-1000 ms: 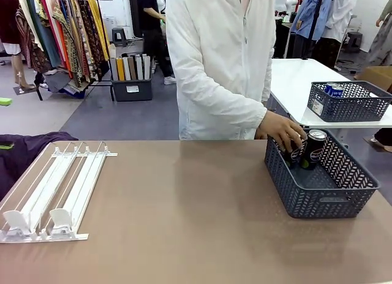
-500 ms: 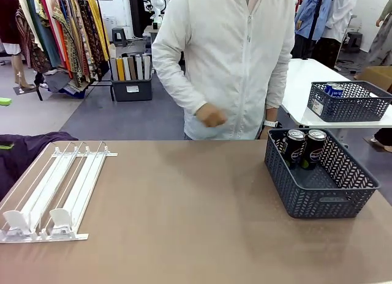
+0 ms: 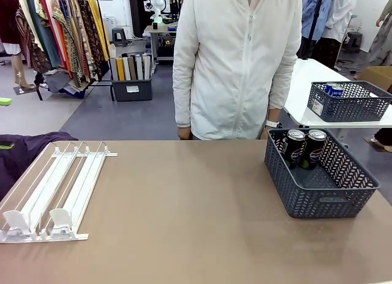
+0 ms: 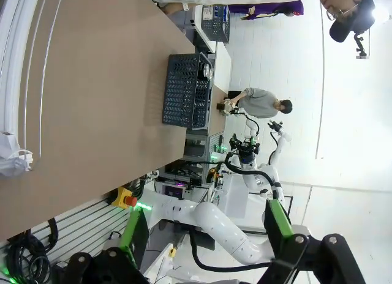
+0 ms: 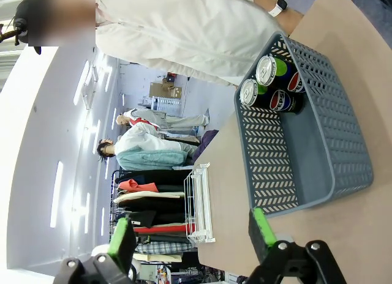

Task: Retrieve and store the cans from the dispenser.
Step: Pick up one can from the Automatic Can Dispenser and place it in the middle of the table.

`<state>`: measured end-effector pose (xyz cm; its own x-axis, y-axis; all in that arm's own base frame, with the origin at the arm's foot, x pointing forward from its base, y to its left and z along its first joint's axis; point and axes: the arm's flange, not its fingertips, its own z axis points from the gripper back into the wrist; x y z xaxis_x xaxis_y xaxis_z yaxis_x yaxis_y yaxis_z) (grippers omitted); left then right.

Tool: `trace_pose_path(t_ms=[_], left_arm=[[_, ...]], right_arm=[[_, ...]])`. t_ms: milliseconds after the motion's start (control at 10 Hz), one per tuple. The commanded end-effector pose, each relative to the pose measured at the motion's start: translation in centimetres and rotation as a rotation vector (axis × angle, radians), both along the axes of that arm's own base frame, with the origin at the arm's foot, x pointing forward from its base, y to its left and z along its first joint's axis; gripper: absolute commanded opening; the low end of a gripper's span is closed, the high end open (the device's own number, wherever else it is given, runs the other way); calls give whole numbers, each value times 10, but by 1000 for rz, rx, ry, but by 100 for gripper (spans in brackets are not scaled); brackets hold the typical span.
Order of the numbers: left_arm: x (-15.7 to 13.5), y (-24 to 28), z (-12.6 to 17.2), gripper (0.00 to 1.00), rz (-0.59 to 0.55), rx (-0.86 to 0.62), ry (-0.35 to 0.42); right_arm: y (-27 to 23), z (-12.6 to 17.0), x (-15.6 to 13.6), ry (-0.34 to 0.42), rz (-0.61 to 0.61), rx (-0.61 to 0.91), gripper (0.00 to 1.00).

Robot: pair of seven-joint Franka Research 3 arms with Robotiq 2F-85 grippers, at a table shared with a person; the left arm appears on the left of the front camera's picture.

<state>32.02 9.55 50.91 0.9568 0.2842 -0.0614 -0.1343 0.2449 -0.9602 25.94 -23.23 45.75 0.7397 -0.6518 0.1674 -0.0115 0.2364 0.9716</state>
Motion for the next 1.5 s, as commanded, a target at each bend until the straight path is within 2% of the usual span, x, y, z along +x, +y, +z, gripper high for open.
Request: trace_pose_path(t_ms=[0,1400], left_arm=[[-2,1,2,100,-7,-5,5],[-2,1,2,100,-7,-5,5]], right_arm=[[1,3,3,-26,-7,16,100],[1,3,3,-26,-7,16,100]])
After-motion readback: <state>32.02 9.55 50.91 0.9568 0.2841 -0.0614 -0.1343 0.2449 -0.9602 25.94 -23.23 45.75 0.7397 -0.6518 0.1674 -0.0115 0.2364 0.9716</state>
